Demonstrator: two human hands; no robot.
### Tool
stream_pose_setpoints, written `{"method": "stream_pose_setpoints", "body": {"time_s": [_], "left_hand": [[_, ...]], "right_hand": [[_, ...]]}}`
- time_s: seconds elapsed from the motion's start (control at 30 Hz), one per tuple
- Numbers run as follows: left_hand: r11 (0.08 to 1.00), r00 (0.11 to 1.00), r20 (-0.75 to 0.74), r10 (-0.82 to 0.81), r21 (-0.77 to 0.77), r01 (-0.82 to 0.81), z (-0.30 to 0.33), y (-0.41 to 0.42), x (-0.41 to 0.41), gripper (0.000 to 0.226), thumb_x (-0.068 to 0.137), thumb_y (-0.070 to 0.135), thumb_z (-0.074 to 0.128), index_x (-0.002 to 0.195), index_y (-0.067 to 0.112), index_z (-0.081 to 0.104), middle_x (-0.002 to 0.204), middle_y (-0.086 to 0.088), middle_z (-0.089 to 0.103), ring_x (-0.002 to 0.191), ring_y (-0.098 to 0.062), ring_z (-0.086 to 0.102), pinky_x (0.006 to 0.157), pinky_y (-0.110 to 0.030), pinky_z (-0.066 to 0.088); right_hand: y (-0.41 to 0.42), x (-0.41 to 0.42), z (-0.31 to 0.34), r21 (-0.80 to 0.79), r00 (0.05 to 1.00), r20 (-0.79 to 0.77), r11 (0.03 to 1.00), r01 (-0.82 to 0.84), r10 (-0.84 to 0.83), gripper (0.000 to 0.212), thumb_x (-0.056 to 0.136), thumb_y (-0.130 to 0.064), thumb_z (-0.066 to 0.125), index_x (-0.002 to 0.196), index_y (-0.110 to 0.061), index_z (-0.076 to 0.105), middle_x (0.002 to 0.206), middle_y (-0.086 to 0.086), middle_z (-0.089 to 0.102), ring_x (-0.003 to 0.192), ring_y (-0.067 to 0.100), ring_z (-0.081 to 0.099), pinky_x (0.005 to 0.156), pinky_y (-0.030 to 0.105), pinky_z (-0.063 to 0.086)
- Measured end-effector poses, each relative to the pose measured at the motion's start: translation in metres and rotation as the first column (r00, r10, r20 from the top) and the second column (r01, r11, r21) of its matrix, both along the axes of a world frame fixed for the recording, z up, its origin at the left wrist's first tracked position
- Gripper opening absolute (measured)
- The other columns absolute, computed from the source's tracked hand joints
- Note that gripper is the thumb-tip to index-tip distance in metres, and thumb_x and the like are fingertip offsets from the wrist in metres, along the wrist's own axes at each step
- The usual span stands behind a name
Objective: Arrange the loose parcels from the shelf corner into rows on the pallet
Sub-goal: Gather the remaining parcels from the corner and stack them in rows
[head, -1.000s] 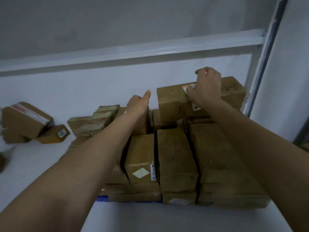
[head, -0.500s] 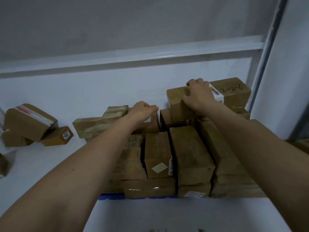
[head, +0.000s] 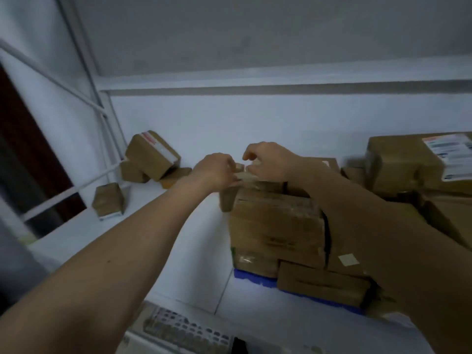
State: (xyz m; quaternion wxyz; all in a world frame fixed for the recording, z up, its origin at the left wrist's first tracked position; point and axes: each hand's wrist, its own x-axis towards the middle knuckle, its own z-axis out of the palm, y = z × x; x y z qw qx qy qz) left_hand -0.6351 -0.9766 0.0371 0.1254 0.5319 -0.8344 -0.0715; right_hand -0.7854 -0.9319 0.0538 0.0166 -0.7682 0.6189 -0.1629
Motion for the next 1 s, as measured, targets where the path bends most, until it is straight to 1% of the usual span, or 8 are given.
{"method": "stream_pose_setpoints", "body": {"time_s": [0.07, 0.17, 0.27, 0.33, 0.43, 0.7, 0.87, 1.0], "left_hand": [[1.0, 0.993, 0.117, 0.029, 0.007, -0.03, -0.003, -0.008, 0.045, 0.034, 0.092, 0.031, 0.058, 0.123, 0.018, 0.059, 0.125, -0.004, 0.058, 0.109, -0.023, 0.056, 0.086, -0.032, 0.048], [0.994, 0.978, 0.197, 0.071, 0.069, -0.086, -0.014, -0.021, 0.108, 0.045, 0.092, 0.034, 0.061, 0.132, 0.016, 0.054, 0.135, -0.004, 0.051, 0.118, -0.024, 0.052, 0.09, -0.031, 0.046], [0.981, 0.975, 0.188, 0.115, 0.132, -0.142, -0.028, -0.034, 0.164, 0.051, 0.09, 0.036, 0.063, 0.135, 0.016, 0.05, 0.139, -0.005, 0.048, 0.118, -0.023, 0.052, 0.086, -0.028, 0.045], [0.974, 0.977, 0.165, 0.131, 0.16, -0.158, -0.038, -0.043, 0.195, 0.053, 0.089, 0.038, 0.064, 0.136, 0.018, 0.049, 0.143, -0.004, 0.044, 0.121, -0.021, 0.05, 0.085, -0.026, 0.043], [0.97, 0.975, 0.179, 0.13, 0.18, -0.163, -0.053, -0.056, 0.231, 0.056, 0.09, 0.041, 0.062, 0.138, 0.019, 0.047, 0.145, -0.003, 0.042, 0.129, -0.021, 0.043, 0.093, -0.028, 0.04], [0.946, 0.973, 0.16, 0.168, 0.251, -0.205, -0.084, -0.102, 0.285, 0.062, 0.089, 0.046, 0.061, 0.141, 0.019, 0.042, 0.149, -0.004, 0.037, 0.133, -0.022, 0.038, 0.097, -0.027, 0.035], [0.934, 0.968, 0.142, 0.206, 0.266, -0.238, -0.091, -0.145, 0.298, 0.069, 0.087, 0.047, 0.062, 0.144, 0.017, 0.037, 0.148, -0.006, 0.036, 0.131, -0.024, 0.039, 0.096, -0.029, 0.038], [0.928, 0.951, 0.171, 0.256, 0.231, -0.291, -0.089, -0.184, 0.302, 0.074, 0.084, 0.051, 0.064, 0.145, 0.021, 0.036, 0.148, -0.008, 0.033, 0.134, -0.025, 0.036, 0.1, -0.032, 0.038]], "right_hand": [[-0.017, 0.037, -0.005, 0.075, 0.996, -0.071, 0.996, -0.039, 0.045, 0.034, 0.093, -0.026, 0.053, 0.124, -0.014, 0.053, 0.126, 0.005, 0.054, 0.11, 0.021, 0.051, 0.085, 0.028, 0.041], [-0.04, 0.085, -0.018, 0.135, 0.99, -0.128, 0.99, -0.041, 0.059, 0.035, 0.093, -0.029, 0.053, 0.125, -0.013, 0.052, 0.128, 0.006, 0.052, 0.113, 0.023, 0.05, 0.083, 0.027, 0.037], [-0.063, 0.131, -0.037, 0.19, 0.981, -0.174, 0.98, -0.052, 0.086, 0.045, 0.092, -0.032, 0.056, 0.132, -0.012, 0.048, 0.137, 0.005, 0.047, 0.123, 0.022, 0.046, 0.093, 0.027, 0.035], [-0.075, 0.159, -0.05, 0.249, 0.985, -0.148, 0.967, -0.048, 0.087, 0.049, 0.092, -0.032, 0.057, 0.135, -0.012, 0.045, 0.139, 0.006, 0.045, 0.126, 0.022, 0.044, 0.097, 0.027, 0.035], [-0.091, 0.192, -0.072, 0.319, 0.987, -0.14, 0.948, -0.027, 0.075, 0.051, 0.092, -0.033, 0.058, 0.137, -0.013, 0.043, 0.14, 0.006, 0.045, 0.128, 0.022, 0.042, 0.099, 0.028, 0.034], [-0.136, 0.232, -0.104, 0.442, 0.989, -0.141, 0.897, 0.02, 0.047, 0.061, 0.091, -0.034, 0.06, 0.144, -0.015, 0.035, 0.146, 0.006, 0.037, 0.132, 0.024, 0.04, 0.101, 0.03, 0.036], [-0.18, 0.238, -0.114, 0.47, 0.996, -0.085, 0.883, 0.021, 0.021, 0.066, 0.091, -0.032, 0.06, 0.146, -0.013, 0.029, 0.151, 0.007, 0.032, 0.135, 0.024, 0.036, 0.102, 0.029, 0.034], [-0.221, 0.242, -0.121, 0.479, 1.0, -0.018, 0.877, 0.022, -0.015, 0.069, 0.09, -0.032, 0.062, 0.147, -0.01, 0.028, 0.151, 0.009, 0.029, 0.137, 0.025, 0.033, 0.105, 0.031, 0.033]]}}
